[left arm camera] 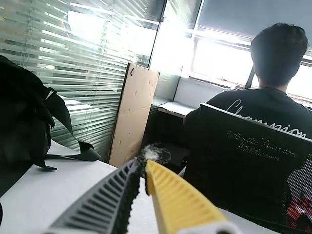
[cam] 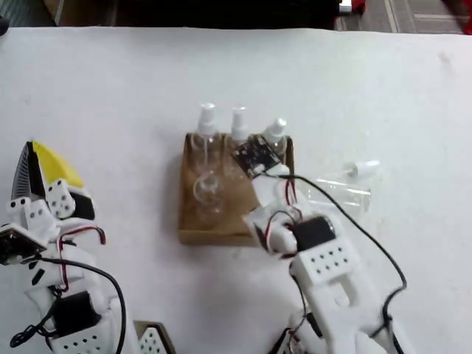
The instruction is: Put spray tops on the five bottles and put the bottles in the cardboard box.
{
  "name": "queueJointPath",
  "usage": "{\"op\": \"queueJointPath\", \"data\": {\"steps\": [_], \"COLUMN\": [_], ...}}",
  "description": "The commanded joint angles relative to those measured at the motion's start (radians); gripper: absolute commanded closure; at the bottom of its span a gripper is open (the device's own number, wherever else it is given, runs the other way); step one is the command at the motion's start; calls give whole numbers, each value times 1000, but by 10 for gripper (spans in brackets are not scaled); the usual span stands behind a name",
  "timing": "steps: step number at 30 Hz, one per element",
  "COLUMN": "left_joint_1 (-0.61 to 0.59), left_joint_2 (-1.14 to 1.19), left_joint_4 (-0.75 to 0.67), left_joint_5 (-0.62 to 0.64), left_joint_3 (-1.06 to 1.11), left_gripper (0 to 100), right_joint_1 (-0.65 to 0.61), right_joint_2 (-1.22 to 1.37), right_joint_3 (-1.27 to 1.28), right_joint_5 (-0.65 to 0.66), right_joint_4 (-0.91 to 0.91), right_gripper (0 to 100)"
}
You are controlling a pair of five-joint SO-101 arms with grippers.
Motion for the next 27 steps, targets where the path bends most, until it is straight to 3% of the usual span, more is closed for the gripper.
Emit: {"op": "queueJointPath", "data": {"steps": [1, 6, 27], "left_joint_1": [-7, -7, -7], "left_joint_2": [-12, -12, -12], "left_joint_4": [-20, -20, -20], "left_joint_5": [9, 9, 9], "left_joint_3": [-8, -8, -8], "left_gripper": [976, 976, 976], "right_joint_1": [12, 102, 113], "right_joint_2": [122, 228, 217], "right_joint_3": [-6, -14, 8], "right_joint_5": [-37, -141, -143], "right_joint_4": [-101, -156, -160], "right_gripper": [819, 816, 816]}}
